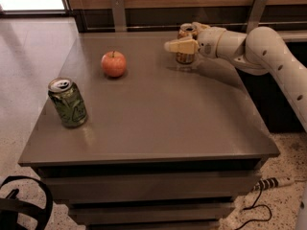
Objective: Move orange can near green can
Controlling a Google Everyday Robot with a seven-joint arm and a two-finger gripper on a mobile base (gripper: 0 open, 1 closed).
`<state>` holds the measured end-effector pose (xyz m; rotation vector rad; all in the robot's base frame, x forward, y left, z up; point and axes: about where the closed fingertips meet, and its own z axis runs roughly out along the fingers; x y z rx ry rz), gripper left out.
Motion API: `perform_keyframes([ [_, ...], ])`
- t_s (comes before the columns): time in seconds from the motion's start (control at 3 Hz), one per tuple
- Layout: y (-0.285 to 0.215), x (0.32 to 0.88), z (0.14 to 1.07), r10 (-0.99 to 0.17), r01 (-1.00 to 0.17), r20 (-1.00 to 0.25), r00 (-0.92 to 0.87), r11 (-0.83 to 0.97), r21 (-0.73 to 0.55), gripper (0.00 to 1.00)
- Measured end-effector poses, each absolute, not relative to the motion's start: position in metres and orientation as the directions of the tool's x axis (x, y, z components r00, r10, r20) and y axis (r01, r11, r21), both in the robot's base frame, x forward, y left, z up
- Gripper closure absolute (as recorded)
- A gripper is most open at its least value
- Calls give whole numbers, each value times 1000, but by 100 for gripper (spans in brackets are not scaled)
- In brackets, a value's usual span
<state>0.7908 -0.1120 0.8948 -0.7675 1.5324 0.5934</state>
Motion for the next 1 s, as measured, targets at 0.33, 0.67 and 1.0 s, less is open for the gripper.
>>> perform_keyframes([
  [0.33, -111, 791, 897, -125, -761, -992, -17, 645, -68, 41],
  [0.67, -107, 791, 896, -124, -764, -992, -17, 641, -67, 64],
  [1.0, -104, 791, 896, -123, -767, -992, -17, 638, -66, 86],
])
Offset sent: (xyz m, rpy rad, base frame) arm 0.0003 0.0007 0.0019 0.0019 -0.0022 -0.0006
